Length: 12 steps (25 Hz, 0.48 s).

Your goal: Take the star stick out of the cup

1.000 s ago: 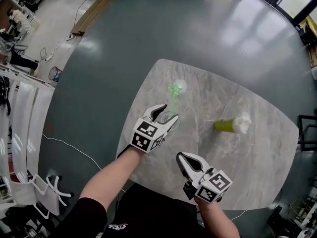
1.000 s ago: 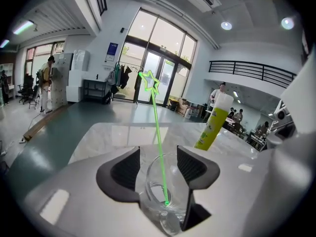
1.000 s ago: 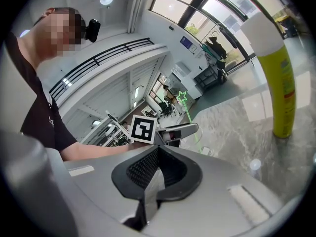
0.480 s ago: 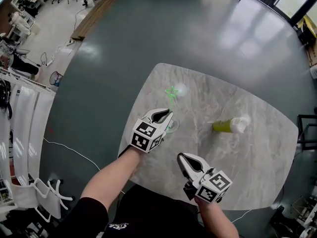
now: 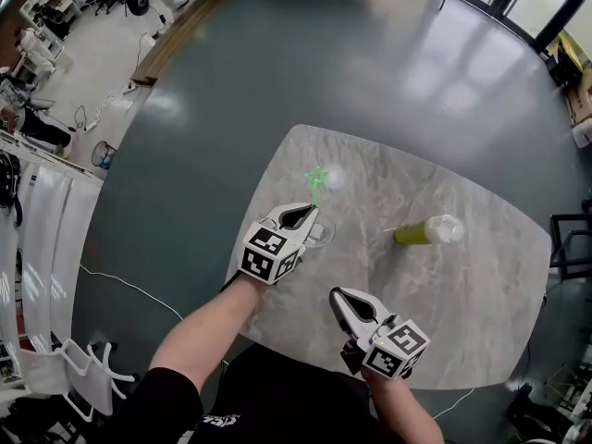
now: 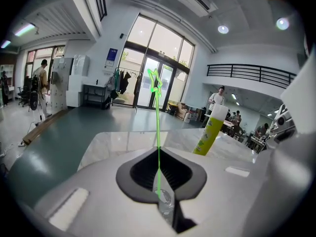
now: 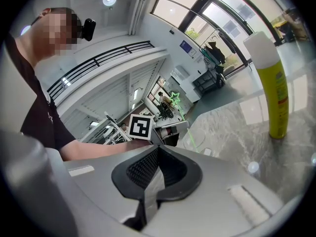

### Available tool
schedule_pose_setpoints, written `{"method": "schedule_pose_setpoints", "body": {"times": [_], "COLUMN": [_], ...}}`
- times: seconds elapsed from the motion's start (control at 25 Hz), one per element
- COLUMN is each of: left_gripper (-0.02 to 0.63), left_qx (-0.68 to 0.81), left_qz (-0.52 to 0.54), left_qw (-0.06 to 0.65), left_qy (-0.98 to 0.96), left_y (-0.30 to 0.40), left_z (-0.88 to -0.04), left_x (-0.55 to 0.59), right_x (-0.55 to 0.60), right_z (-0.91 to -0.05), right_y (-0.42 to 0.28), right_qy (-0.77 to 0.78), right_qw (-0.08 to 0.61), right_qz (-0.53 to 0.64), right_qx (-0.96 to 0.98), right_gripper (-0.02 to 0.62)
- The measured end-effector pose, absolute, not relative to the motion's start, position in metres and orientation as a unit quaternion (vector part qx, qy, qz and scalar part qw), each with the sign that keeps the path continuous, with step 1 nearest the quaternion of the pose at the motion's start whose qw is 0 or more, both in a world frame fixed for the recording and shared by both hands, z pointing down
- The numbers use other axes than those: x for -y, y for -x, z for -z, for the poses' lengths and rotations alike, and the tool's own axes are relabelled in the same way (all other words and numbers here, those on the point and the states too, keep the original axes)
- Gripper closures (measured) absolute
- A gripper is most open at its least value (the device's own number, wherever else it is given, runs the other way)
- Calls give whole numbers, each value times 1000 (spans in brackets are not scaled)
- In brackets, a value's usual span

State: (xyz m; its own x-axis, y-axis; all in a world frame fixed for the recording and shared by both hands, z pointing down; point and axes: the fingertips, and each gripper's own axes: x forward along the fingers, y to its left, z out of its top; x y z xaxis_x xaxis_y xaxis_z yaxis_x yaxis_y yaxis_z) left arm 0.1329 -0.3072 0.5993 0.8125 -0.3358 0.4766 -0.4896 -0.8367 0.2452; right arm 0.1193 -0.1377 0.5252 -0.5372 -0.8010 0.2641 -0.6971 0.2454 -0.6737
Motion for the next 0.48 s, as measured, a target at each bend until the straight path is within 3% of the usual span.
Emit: {"method": "schedule_pose_setpoints", "body": {"times": [0.48], "left_gripper": [598], "left_qx": [227], "left_qz": [-159], "left_qw": [167], "left_qy": [-946], "left_y": [-108], "left_z": [-515], "left_x": [286], "right_x": [128], "right_z": [-503], "right_y": [-102], "right_qy": [484], "right_qw": [70], "right_qz": [368], "right_qx": [-791], "right_gripper": [581]}}
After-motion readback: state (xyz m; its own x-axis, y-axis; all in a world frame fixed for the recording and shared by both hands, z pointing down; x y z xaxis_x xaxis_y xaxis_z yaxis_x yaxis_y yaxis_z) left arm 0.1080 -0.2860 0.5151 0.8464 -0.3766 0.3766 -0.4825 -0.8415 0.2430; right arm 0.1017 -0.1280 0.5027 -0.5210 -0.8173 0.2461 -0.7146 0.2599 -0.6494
